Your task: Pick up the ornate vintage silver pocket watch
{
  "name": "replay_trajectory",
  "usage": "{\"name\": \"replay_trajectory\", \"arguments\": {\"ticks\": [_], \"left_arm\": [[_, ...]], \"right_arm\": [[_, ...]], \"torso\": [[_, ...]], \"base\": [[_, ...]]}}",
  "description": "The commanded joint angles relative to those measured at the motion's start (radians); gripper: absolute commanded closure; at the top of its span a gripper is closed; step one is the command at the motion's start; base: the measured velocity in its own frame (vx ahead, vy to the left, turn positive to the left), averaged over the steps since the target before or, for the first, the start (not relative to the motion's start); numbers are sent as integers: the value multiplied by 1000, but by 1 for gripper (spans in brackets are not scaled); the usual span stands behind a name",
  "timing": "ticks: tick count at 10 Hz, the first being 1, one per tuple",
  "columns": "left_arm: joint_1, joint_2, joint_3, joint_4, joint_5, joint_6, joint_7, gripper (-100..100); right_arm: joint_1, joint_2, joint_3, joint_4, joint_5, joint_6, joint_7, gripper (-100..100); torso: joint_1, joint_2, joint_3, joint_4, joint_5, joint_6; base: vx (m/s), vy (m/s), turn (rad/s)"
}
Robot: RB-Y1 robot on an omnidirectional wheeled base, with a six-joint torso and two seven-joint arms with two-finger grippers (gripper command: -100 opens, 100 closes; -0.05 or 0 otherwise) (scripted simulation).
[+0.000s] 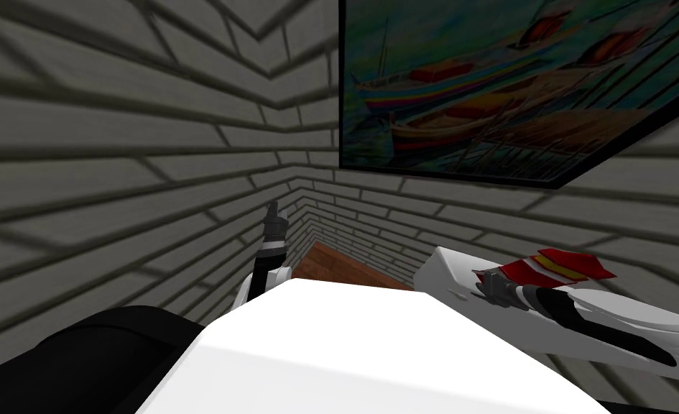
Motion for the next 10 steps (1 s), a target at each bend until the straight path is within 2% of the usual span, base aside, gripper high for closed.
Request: {"name": "replay_trajectory", "arguments": {"ticks": [1, 2, 6, 7, 8, 10], "left_arm": [[0, 0, 0, 0, 0, 0, 0, 0], [0, 0, 0, 0, 0, 0, 0, 0], [1, 0, 0, 0, 0, 0, 0, 0], [1, 0, 0, 0, 0, 0, 0, 0], [1, 0, 0, 0, 0, 0, 0, 0], [1, 0, 0, 0, 0, 0, 0, 0]], "right_arm": [[0, 0, 0, 0, 0, 0, 0, -100], [-1, 1, 1, 3, 0, 1, -3, 100], [-1, 1, 1, 2, 0, 1, -3, 100], [-1, 1, 1, 2, 0, 1, -3, 0], [5, -4, -2, -12, 0, 2, 2, 100], [12, -27, -15, -48, 1, -20, 29, 100]], "torso": [[0, 0, 0, 0, 0, 0], [0, -5, -3, -1, 0, 1], [-2, -14, -8, -3, -1, 0], [-2, -14, -8, -4, -1, 0], [-2, -14, -9, -4, -1, 0], [-1, -19, -11, -5, 0, 2]], "base": [[-74, -17, 61], [-14, -2, -14], [-2, 1, -2], [0, 0, 0], [63, -2, -217], [141, 34, -339]]}}
